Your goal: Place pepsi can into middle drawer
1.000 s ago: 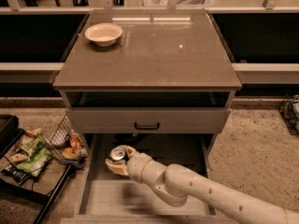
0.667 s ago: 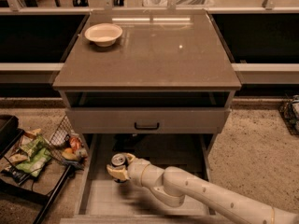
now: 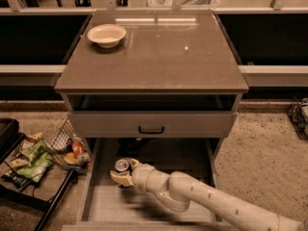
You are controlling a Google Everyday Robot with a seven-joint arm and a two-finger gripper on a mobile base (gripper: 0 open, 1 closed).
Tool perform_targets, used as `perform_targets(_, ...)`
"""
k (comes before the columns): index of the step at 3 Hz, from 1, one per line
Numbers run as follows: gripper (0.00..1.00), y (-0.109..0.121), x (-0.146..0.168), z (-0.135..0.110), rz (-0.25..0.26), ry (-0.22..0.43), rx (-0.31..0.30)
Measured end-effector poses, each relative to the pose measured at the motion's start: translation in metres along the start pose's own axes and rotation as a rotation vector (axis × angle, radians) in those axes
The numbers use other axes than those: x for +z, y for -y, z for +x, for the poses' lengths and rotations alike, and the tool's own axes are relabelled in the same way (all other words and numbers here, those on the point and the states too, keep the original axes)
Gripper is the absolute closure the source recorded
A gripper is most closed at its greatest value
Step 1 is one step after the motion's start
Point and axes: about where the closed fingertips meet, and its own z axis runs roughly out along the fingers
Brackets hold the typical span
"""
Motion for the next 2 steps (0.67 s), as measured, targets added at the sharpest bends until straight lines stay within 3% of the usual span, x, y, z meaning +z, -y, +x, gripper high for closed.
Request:
perform_targets(1, 1.00, 0.013, 0.018, 0.029, -0.066, 0.026, -0.065)
perform_targets(2, 1.00, 0.037, 0.024, 0.044, -0.139, 0.043, -0.101)
